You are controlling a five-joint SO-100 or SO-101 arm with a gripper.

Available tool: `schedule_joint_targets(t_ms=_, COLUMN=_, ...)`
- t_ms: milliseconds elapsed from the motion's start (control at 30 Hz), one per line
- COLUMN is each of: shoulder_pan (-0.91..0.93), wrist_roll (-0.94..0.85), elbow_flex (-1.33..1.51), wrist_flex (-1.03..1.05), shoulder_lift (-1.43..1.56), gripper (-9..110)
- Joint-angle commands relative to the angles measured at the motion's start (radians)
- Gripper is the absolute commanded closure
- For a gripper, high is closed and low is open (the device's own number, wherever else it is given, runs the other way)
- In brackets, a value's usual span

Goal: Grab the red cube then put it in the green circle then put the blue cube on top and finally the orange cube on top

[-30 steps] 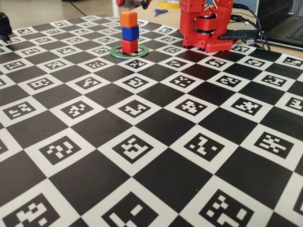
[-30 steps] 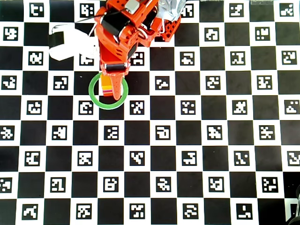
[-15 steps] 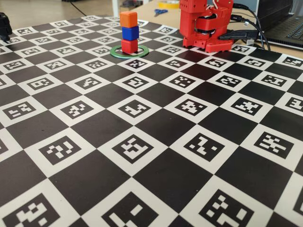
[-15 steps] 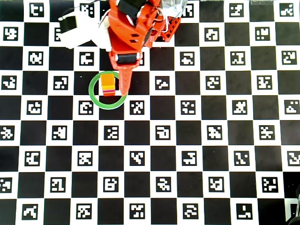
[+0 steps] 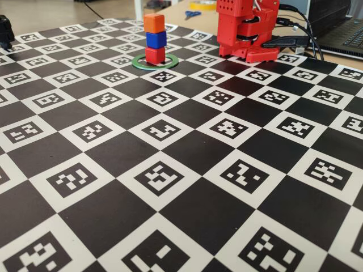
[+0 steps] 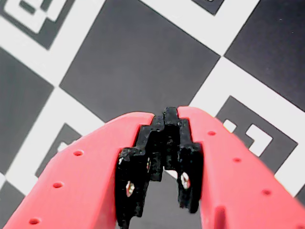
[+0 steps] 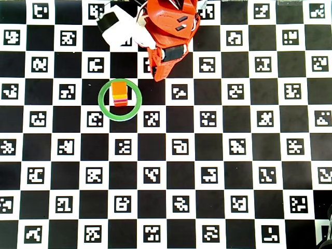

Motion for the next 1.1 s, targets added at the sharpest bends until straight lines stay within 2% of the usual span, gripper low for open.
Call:
schedule_joint_targets(t_ms=0, shoulder_pan=-0.017, wrist_roll=-0.038, elbow_flex=0.048, wrist_flex=-0.060, shoulder_lift=0.035, gripper=107)
schedule_joint_targets(t_ms=300, shoulder_pan=-0.186, wrist_roll=-0.146, elbow_flex=0.344, wrist_flex=-0.195, shoulder_lift=0.133, gripper=107)
schedule_joint_targets(t_ms=533, shoulder_pan=-0.222, wrist_roll=-0.218, elbow_flex=0.497, wrist_flex=-0.284, shoulder_lift=0.170, gripper=107)
schedule_joint_targets(t_ms=833, shoulder_pan=-0.247, wrist_roll=-0.426, elbow_flex=0.729, wrist_flex=-0.342, shoulder_lift=0.245, gripper=107)
schedule_joint_targets(t_ms=1067, shoulder_pan=-0.288, wrist_roll=-0.641, elbow_flex=0.867, wrist_flex=-0.285, shoulder_lift=0.403, gripper=107)
